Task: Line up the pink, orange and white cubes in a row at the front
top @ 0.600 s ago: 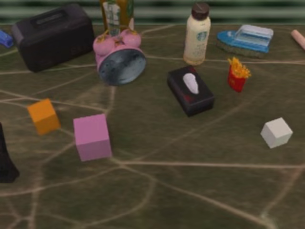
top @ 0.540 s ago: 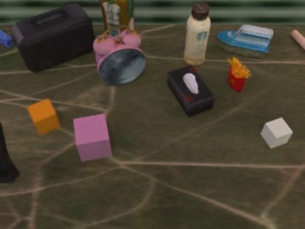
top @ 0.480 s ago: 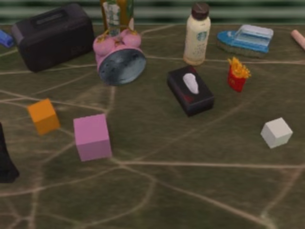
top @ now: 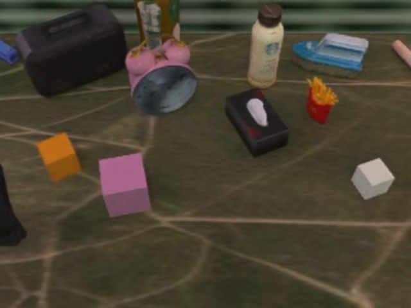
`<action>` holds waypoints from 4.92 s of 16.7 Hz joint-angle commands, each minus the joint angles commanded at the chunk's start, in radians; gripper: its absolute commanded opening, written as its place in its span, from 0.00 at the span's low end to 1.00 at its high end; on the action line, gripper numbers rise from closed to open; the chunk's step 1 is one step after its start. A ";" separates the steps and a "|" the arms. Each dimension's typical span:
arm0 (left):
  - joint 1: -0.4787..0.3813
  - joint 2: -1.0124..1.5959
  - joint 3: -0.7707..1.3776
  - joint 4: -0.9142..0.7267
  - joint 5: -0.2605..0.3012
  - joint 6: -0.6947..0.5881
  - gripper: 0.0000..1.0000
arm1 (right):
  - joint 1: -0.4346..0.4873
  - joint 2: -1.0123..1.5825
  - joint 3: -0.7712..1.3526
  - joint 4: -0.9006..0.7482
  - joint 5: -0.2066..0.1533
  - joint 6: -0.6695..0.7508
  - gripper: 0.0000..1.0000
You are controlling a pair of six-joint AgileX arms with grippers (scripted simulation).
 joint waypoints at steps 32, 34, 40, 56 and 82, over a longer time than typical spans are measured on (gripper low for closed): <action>0.000 0.000 0.000 0.000 0.000 0.000 1.00 | 0.136 1.748 1.062 -0.605 0.006 -0.145 1.00; 0.000 0.000 0.000 0.000 0.000 0.000 1.00 | 0.137 1.784 1.026 -0.539 0.006 -0.144 1.00; 0.000 0.000 0.000 0.000 0.000 0.000 1.00 | 0.138 1.801 1.011 -0.515 0.007 -0.144 0.92; 0.000 0.000 0.000 0.000 0.000 0.000 1.00 | 0.138 1.801 1.011 -0.515 0.007 -0.144 0.00; 0.000 0.000 0.000 0.000 0.000 0.000 1.00 | 0.326 1.587 1.075 -0.777 0.008 0.157 0.00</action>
